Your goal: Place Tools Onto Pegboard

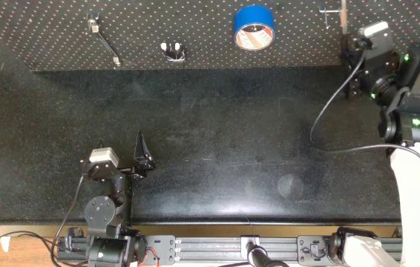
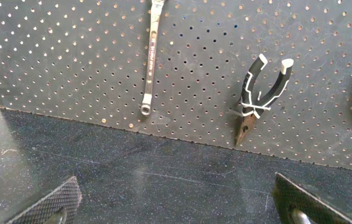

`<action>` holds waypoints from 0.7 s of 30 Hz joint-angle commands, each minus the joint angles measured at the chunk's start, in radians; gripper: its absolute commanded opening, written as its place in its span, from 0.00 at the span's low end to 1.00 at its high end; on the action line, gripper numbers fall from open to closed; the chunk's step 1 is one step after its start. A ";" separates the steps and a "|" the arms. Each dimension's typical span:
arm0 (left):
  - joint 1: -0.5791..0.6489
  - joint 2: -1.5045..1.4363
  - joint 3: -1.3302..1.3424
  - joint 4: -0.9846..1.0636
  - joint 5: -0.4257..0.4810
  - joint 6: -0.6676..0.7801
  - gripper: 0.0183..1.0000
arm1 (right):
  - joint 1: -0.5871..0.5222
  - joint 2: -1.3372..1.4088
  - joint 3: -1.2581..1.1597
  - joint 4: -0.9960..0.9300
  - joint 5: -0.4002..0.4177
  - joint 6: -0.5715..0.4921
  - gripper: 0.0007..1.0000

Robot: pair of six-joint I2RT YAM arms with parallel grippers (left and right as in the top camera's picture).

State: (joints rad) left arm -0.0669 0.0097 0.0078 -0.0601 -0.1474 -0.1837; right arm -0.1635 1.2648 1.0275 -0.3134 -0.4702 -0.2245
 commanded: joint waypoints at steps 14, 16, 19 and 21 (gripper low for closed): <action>0.002 -0.006 -0.002 -0.005 0.006 -0.002 1.00 | 0.024 0.159 0.007 -0.094 0.063 0.041 0.08; 0.002 -0.006 -0.002 -0.005 0.006 -0.002 1.00 | 0.024 0.169 0.008 -0.094 0.070 0.041 0.16; 0.002 -0.006 -0.002 -0.005 0.006 -0.002 1.00 | 0.024 0.172 0.007 -0.094 0.070 0.040 0.99; 0.002 -0.006 -0.002 -0.005 0.006 -0.002 1.00 | 0.024 0.172 0.003 -0.098 0.070 0.040 1.00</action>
State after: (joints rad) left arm -0.0669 0.0097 0.0078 -0.0601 -0.1474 -0.1837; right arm -0.1429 1.4288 1.0275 -0.4088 -0.4126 -0.1921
